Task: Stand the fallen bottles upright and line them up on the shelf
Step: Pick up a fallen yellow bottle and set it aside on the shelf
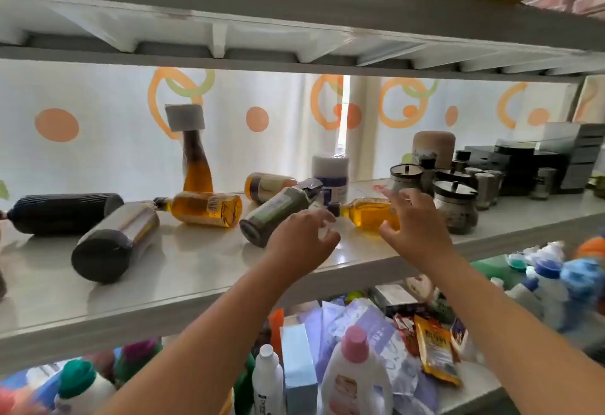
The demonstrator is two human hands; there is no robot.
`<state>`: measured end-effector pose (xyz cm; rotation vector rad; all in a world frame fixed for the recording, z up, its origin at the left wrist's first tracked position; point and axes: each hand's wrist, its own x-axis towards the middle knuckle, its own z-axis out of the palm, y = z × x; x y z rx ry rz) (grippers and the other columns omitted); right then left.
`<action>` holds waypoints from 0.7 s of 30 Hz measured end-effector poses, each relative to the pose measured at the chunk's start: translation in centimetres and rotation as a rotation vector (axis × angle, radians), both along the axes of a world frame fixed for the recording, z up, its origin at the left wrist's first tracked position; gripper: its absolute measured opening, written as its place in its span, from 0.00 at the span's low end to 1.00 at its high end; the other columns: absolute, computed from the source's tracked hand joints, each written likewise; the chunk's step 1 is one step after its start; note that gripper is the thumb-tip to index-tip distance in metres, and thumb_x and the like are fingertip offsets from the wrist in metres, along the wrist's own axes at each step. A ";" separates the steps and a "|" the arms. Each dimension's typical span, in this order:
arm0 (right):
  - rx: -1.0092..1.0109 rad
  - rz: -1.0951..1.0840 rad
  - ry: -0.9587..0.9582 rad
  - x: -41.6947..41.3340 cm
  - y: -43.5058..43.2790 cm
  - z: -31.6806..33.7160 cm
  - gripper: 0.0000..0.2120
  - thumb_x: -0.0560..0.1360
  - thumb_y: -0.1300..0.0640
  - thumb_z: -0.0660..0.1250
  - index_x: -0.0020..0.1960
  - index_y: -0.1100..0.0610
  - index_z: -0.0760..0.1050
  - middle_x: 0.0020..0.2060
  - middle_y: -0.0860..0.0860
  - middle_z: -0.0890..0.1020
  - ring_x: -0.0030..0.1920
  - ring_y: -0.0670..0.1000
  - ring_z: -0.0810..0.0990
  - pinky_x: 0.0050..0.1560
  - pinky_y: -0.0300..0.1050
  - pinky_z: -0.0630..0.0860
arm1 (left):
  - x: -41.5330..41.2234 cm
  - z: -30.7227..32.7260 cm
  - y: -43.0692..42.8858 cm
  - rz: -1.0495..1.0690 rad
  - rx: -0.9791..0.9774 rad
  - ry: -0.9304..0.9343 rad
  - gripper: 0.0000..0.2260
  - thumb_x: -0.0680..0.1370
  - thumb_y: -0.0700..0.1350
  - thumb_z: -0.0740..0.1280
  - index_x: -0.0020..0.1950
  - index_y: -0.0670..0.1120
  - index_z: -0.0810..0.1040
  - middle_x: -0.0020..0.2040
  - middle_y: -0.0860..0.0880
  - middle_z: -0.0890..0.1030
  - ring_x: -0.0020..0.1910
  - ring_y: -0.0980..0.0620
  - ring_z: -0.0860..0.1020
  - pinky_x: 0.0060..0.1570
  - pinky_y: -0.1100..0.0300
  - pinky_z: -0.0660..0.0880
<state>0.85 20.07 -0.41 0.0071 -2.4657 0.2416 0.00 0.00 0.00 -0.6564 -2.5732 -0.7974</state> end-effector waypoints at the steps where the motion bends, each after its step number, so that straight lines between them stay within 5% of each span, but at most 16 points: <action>1: -0.004 -0.016 -0.003 -0.3 0.6 0.1 0.27 0.72 0.53 0.66 0.70 0.54 0.65 0.62 0.59 0.71 0.63 0.58 0.68 0.60 0.51 0.69 | -0.6 0.0 0.6 -0.013 -0.001 -0.056 0.13 0.76 0.51 0.63 0.60 0.53 0.76 0.56 0.52 0.80 0.52 0.53 0.78 0.54 0.56 0.76; 8: -0.019 -0.047 -0.191 -2.5 3.4 -0.1 0.32 0.72 0.46 0.67 0.72 0.52 0.62 0.70 0.60 0.65 0.70 0.58 0.61 0.68 0.53 0.61 | -4.6 0.2 4.5 -0.068 0.054 -0.216 0.14 0.75 0.53 0.60 0.60 0.59 0.75 0.55 0.50 0.82 0.51 0.49 0.79 0.53 0.51 0.77; 15: 0.081 -0.065 -0.173 -3.3 4.3 0.8 0.30 0.68 0.45 0.70 0.66 0.55 0.69 0.57 0.53 0.72 0.58 0.53 0.69 0.55 0.48 0.71 | -6.8 -1.0 6.7 -0.026 0.016 -0.212 0.21 0.81 0.54 0.53 0.74 0.54 0.60 0.70 0.42 0.70 0.67 0.42 0.69 0.61 0.50 0.69; 21: -0.029 0.019 -0.269 -3.2 4.8 0.7 0.31 0.69 0.50 0.71 0.68 0.52 0.64 0.60 0.54 0.72 0.58 0.52 0.71 0.54 0.46 0.70 | -7.1 -1.9 6.6 -0.087 0.090 -0.263 0.22 0.81 0.54 0.53 0.75 0.53 0.58 0.71 0.42 0.68 0.68 0.42 0.68 0.64 0.49 0.68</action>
